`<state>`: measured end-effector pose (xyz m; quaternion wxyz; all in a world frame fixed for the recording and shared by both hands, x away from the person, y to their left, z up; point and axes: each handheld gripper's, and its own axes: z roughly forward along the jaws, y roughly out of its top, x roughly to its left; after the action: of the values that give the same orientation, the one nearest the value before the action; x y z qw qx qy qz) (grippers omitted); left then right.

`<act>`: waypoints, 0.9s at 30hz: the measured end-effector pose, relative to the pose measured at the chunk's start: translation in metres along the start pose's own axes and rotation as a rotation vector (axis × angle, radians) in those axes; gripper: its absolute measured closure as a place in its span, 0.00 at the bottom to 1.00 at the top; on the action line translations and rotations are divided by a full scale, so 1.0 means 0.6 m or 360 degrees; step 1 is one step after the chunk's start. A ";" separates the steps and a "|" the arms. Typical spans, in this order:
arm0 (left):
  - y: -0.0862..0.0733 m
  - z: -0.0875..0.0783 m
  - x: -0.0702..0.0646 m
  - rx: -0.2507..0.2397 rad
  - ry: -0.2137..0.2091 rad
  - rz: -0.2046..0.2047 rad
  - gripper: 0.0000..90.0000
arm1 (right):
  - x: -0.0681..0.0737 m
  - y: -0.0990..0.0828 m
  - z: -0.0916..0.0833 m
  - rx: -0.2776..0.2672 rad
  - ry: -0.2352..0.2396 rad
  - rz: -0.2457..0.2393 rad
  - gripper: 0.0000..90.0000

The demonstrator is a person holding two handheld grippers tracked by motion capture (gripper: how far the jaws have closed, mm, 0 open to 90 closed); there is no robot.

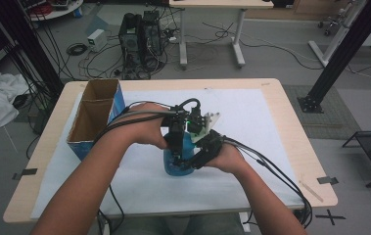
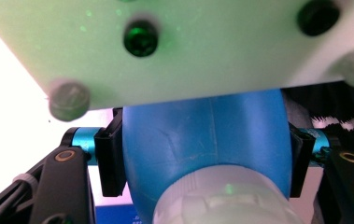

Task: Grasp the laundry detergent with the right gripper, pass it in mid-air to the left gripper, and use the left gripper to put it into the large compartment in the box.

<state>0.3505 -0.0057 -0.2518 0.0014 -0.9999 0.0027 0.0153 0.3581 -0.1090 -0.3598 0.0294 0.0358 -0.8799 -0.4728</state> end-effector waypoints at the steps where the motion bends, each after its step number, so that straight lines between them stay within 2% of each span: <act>1: 0.000 0.000 0.000 0.0000 0.0000 0.0000 0.39 | 0.000 0.000 0.000 0.0000 0.0000 0.0000 0.51; 3: 0.000 0.000 0.000 -0.0002 -0.0004 0.0000 0.41 | 0.006 -0.001 -0.001 0.0038 0.0025 0.0072 0.51; 6: 0.000 0.001 0.000 0.0004 -0.0004 -0.0006 0.41 | 0.002 -0.001 -0.001 0.0031 0.0019 0.0038 0.51; 9: 0.001 0.001 0.001 0.0009 0.0002 -0.0025 0.41 | 0.001 -0.002 0.000 0.0030 0.0028 0.0049 0.51; 13: 0.002 0.001 0.000 0.0023 0.0005 -0.0032 0.42 | -0.001 -0.002 0.000 0.0020 0.0025 0.0025 0.51; 19: 0.004 -0.003 -0.001 0.0031 0.0039 -0.0020 0.42 | 0.001 -0.001 -0.002 0.0016 0.0028 0.0023 0.50; 22: 0.004 -0.004 -0.003 0.0032 0.0017 -0.0042 0.42 | 0.002 0.000 -0.004 0.0021 0.0032 0.0023 0.50; 23: 0.005 -0.006 -0.002 0.0033 0.0033 -0.0022 0.42 | 0.002 0.000 -0.005 0.0021 0.0028 0.0026 0.50; 24: 0.004 -0.007 -0.002 0.0035 0.0030 -0.0040 0.42 | 0.002 0.000 -0.005 0.0019 0.0023 0.0034 0.49; 25: 0.005 -0.009 0.000 0.0027 0.0062 -0.0010 0.42 | 0.002 0.001 -0.006 0.0018 0.0024 0.0038 0.49; 27: 0.003 -0.010 0.000 0.0027 0.0038 -0.0032 0.42 | 0.005 0.001 -0.008 0.0002 0.0023 0.0065 0.47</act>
<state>0.3504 -0.0076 -0.2457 0.0100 -0.9999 -0.0073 0.0035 0.3558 -0.1129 -0.3564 0.0454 0.0212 -0.8805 -0.4713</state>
